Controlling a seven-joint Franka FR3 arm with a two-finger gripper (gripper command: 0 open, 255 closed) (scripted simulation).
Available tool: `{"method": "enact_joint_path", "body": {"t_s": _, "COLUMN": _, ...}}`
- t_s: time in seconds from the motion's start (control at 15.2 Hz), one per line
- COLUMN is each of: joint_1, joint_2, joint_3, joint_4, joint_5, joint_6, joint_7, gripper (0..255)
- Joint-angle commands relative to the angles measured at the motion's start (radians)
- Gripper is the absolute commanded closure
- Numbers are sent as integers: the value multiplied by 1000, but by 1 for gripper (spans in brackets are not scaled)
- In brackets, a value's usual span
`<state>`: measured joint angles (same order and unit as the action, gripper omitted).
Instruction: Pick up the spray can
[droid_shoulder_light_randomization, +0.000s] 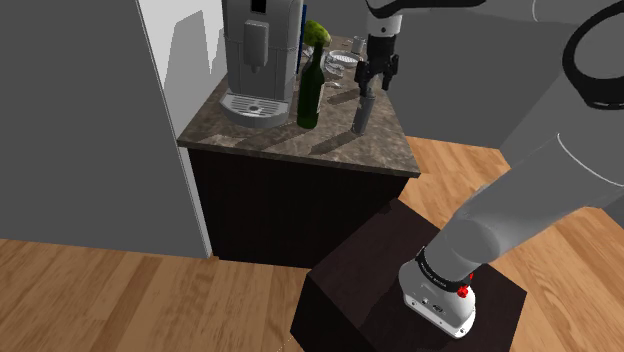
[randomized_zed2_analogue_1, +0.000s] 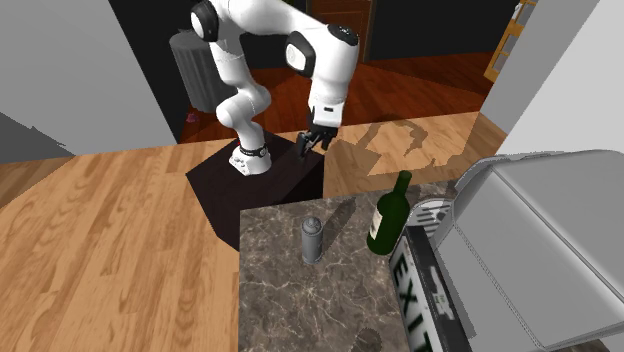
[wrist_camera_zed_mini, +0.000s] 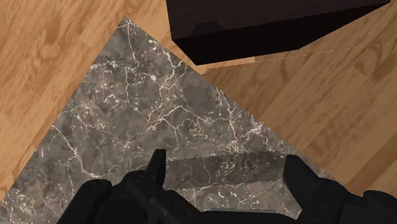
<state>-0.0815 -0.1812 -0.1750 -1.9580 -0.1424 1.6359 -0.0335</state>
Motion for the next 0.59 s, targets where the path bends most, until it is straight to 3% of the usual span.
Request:
{"method": "enact_joint_path", "body": {"t_s": 0.0, "joint_1": -13, "joint_2": 79, "joint_3": -20, "joint_4": 64, "joint_5": -6, "joint_6": 6, "joint_7": -28, "gripper": 0}}
{"method": "enact_joint_path", "body": {"t_s": 0.53, "joint_1": -73, "joint_2": 396, "joint_3": -74, "joint_4": 359, "joint_5": -1, "joint_6": -11, "joint_7": -118, "gripper": 0}}
